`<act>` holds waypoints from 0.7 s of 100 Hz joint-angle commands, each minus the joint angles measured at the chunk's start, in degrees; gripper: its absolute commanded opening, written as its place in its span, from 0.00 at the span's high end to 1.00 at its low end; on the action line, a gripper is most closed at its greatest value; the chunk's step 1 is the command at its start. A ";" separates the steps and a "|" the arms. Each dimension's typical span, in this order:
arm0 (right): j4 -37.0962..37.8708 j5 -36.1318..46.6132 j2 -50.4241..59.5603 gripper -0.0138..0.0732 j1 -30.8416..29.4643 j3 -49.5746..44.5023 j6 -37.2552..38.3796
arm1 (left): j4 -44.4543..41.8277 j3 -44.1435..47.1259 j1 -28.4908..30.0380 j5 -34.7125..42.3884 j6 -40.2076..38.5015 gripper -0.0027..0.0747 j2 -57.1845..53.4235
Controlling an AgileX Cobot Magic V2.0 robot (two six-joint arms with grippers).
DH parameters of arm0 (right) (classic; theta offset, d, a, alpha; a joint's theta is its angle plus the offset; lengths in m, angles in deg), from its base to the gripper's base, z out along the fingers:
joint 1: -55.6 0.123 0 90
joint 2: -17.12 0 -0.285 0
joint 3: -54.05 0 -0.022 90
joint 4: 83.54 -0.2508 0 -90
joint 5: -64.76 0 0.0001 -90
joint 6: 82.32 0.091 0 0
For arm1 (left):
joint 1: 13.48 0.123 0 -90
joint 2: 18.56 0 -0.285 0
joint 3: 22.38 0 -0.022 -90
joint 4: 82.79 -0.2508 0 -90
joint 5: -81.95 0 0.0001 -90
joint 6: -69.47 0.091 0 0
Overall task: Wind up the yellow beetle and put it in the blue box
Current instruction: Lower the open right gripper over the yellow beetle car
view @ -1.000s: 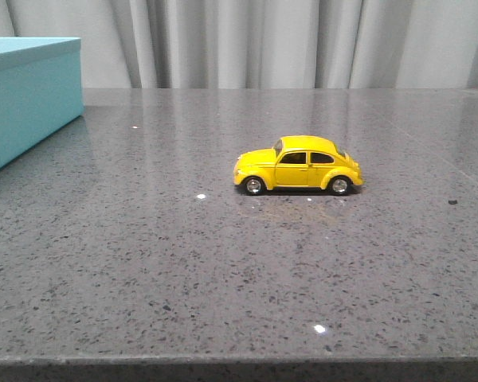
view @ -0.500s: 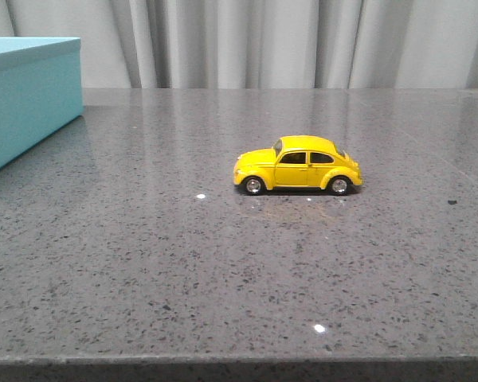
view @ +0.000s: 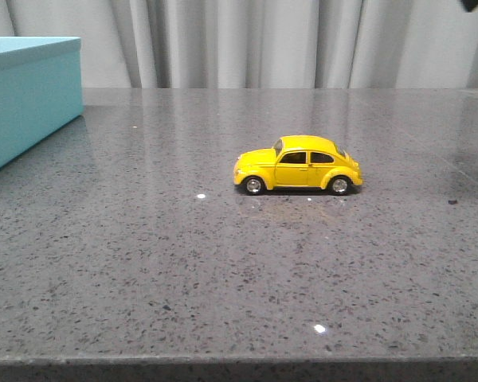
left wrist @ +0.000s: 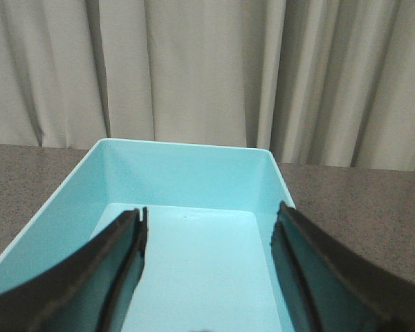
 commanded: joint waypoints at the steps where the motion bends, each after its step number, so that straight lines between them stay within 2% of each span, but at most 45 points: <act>1: -0.26 0.13 -1.85 0.22 1.92 4.88 2.96 | 1.45 -2.13 -0.20 4.54 -0.45 0.46 0.78; 23: -0.20 -4.70 -8.18 0.22 6.39 10.63 8.94 | 2.07 -2.13 -0.20 4.54 -0.45 0.46 0.78; 42: -0.06 -4.91 -11.76 0.22 10.39 12.70 12.35 | 2.07 -2.13 -0.20 4.54 -0.45 0.46 0.78; 70: 0.80 -6.38 -15.40 0.22 13.26 14.58 15.73 | 2.07 -2.13 -0.20 4.54 -0.45 0.46 0.78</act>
